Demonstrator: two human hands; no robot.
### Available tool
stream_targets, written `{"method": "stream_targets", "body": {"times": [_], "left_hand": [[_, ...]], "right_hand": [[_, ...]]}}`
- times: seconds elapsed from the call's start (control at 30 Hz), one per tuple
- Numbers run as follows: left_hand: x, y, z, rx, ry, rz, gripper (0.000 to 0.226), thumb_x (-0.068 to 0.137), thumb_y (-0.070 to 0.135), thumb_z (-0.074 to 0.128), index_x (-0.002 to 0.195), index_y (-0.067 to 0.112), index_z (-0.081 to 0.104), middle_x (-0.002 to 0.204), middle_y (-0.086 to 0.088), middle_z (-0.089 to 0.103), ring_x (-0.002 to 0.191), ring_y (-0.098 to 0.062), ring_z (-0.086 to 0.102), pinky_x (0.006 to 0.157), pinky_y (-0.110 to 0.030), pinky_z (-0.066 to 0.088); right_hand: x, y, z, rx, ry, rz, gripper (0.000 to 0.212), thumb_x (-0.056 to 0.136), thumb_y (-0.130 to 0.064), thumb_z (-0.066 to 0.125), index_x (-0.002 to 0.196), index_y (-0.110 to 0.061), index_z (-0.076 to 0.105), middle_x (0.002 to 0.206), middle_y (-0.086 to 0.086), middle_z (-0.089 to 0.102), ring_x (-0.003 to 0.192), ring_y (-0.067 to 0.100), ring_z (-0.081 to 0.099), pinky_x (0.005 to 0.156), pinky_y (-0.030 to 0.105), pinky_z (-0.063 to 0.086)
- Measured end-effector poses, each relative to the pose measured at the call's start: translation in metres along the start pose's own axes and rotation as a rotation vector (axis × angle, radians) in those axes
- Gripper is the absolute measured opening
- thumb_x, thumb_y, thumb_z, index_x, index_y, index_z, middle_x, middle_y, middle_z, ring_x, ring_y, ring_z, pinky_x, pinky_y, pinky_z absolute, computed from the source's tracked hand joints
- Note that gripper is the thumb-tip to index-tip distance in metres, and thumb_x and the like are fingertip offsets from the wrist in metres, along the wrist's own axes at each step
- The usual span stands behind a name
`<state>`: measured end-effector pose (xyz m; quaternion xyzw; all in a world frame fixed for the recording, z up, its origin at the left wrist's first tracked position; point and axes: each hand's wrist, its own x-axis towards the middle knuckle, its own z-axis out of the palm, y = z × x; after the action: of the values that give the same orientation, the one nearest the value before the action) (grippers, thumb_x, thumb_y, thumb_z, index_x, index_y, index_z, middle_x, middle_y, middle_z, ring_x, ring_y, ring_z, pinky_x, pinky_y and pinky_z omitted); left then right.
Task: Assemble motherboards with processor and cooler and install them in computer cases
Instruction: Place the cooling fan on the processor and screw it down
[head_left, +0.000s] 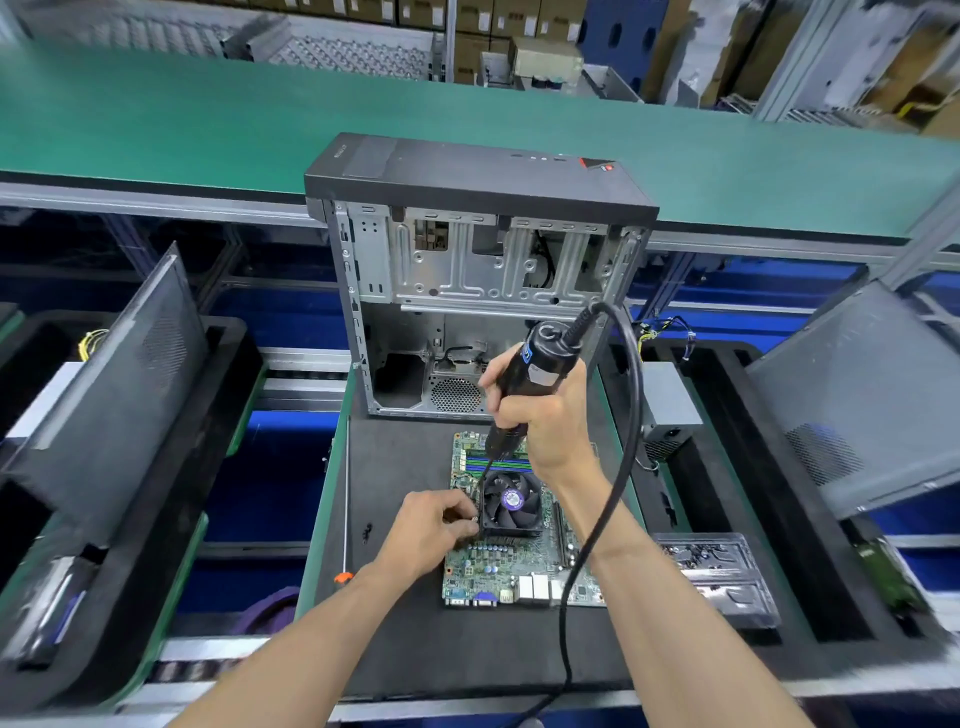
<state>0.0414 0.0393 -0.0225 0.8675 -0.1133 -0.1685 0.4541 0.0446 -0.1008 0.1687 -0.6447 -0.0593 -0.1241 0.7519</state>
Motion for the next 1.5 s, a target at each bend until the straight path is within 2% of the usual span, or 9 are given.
{"method": "stream_targets", "body": {"times": [0.23,0.5,0.67,0.83,1.03,1.17,1.3,1.4,1.5], "left_hand": [[0.002,0.004,-0.002,0.038,-0.009,-0.006,0.02,0.076,0.015,0.082,0.068,0.029,0.072,0.069,0.016,0.072,0.066,-0.002,0.066,0.065,-0.008,0.046],[0.001,0.005,-0.001,0.053,0.01,0.003,0.036,0.077,0.012,0.082,0.057,0.036,0.063,0.063,0.016,0.068,0.058,-0.003,0.062,0.061,-0.01,0.046],[0.0,0.006,-0.002,0.048,0.01,0.002,0.032,0.078,0.011,0.082,0.062,0.034,0.066,0.068,0.011,0.071,0.061,-0.006,0.066,0.063,-0.014,0.05],[0.001,0.005,-0.002,0.052,0.012,0.003,0.031,0.078,0.012,0.081,0.061,0.034,0.066,0.066,0.015,0.07,0.062,-0.005,0.065,0.063,-0.014,0.05],[-0.001,0.004,-0.003,0.069,-0.003,0.031,0.024,0.079,0.013,0.082,0.065,0.027,0.068,0.063,0.016,0.067,0.059,-0.002,0.063,0.064,-0.014,0.049],[-0.001,0.005,-0.003,0.073,-0.007,0.035,0.032,0.079,0.012,0.082,0.062,0.032,0.062,0.057,0.023,0.062,0.056,0.003,0.059,0.061,-0.008,0.042],[-0.001,0.005,-0.003,0.066,-0.009,0.028,0.024,0.079,0.011,0.081,0.067,0.024,0.066,0.062,0.014,0.066,0.057,0.004,0.06,0.06,-0.007,0.042],[-0.002,0.004,-0.003,0.063,-0.015,0.022,0.021,0.08,0.011,0.081,0.069,0.023,0.068,0.066,0.01,0.068,0.057,0.004,0.06,0.059,-0.007,0.043],[-0.001,0.004,-0.003,0.055,-0.021,0.015,0.025,0.08,0.012,0.081,0.067,0.027,0.066,0.066,0.012,0.068,0.058,0.005,0.06,0.06,-0.006,0.042]], "right_hand": [[-0.01,-0.007,0.002,-0.038,-0.045,-0.009,0.029,0.042,0.008,0.051,0.065,-0.004,0.064,0.056,0.029,0.046,0.053,0.022,0.042,0.051,0.025,0.032],[-0.017,-0.005,0.001,-0.046,-0.023,0.016,0.029,0.041,0.008,0.051,0.065,-0.002,0.064,0.056,0.032,0.045,0.054,0.024,0.041,0.051,0.027,0.032],[-0.018,0.0,0.0,-0.063,-0.006,0.02,0.031,0.041,0.006,0.052,0.064,-0.009,0.066,0.054,0.016,0.052,0.053,0.022,0.044,0.05,0.026,0.034],[-0.018,0.005,0.0,-0.069,-0.026,0.025,0.029,0.042,0.004,0.052,0.065,-0.007,0.065,0.054,0.016,0.052,0.053,0.021,0.044,0.051,0.026,0.034],[-0.017,0.003,0.002,-0.092,-0.254,0.064,0.031,0.042,0.007,0.049,0.07,0.001,0.062,0.054,0.013,0.051,0.053,0.021,0.044,0.054,0.024,0.034],[-0.018,0.001,0.009,-0.088,-0.252,0.091,0.027,0.044,0.006,0.049,0.068,-0.003,0.059,0.056,0.003,0.053,0.054,0.02,0.043,0.053,0.027,0.033],[-0.016,0.001,0.015,-0.127,-0.229,0.099,0.025,0.043,0.008,0.05,0.066,0.0,0.056,0.059,0.004,0.052,0.054,0.023,0.046,0.05,0.028,0.037],[-0.016,0.0,0.015,-0.135,-0.23,0.16,0.031,0.052,0.013,0.05,0.07,-0.01,0.059,0.06,-0.011,0.06,0.055,0.003,0.055,0.054,0.015,0.046],[-0.016,-0.002,0.014,-0.148,-0.241,0.191,0.035,0.055,0.011,0.049,0.068,-0.018,0.063,0.058,-0.014,0.061,0.053,-0.002,0.056,0.053,0.01,0.046]]}}
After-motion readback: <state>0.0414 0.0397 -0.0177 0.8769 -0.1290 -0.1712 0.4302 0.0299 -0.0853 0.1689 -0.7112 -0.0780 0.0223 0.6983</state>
